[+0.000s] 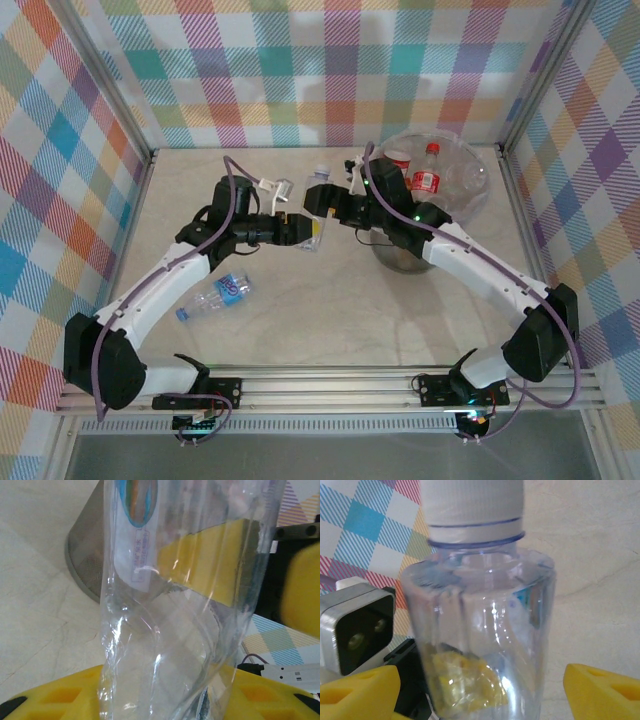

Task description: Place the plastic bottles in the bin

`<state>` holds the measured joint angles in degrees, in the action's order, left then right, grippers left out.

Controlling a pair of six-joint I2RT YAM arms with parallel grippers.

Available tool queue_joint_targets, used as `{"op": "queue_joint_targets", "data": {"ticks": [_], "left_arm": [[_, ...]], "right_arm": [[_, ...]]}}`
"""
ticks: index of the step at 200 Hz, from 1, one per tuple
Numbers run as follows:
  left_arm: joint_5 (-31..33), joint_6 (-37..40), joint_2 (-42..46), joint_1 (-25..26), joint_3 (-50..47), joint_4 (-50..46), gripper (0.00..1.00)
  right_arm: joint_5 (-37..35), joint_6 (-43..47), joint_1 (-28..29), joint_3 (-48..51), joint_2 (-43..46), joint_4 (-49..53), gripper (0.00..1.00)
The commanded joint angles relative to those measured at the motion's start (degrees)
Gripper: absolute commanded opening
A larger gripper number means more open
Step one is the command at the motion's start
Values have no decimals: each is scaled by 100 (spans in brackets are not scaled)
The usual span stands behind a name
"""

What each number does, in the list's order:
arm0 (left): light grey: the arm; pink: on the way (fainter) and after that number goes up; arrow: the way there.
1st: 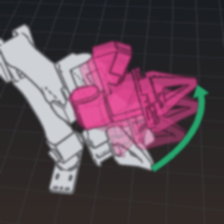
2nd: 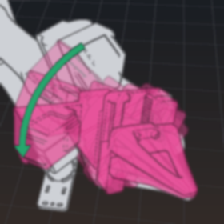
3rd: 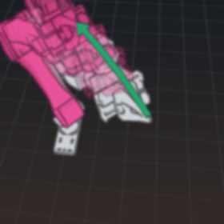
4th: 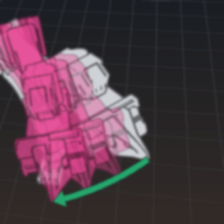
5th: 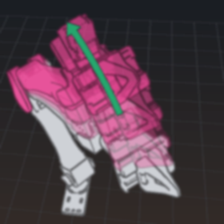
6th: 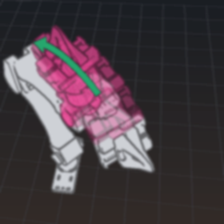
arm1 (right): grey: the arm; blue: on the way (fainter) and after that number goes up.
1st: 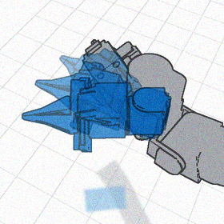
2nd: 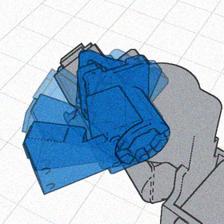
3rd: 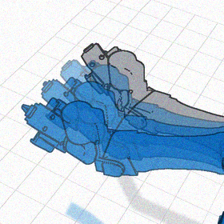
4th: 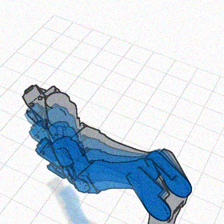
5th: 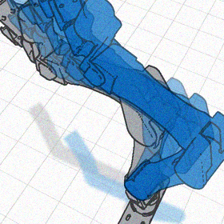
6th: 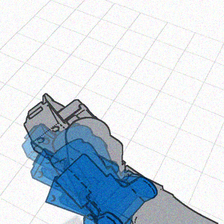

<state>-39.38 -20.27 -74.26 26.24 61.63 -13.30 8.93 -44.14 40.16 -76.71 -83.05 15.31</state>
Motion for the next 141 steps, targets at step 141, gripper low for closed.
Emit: {"op": "queue_joint_targets", "data": {"ticks": [141], "left_arm": [[347,-365,566,646,76,548,72]], "right_arm": [[-111,367,-127,-304,335,179,45]]}}
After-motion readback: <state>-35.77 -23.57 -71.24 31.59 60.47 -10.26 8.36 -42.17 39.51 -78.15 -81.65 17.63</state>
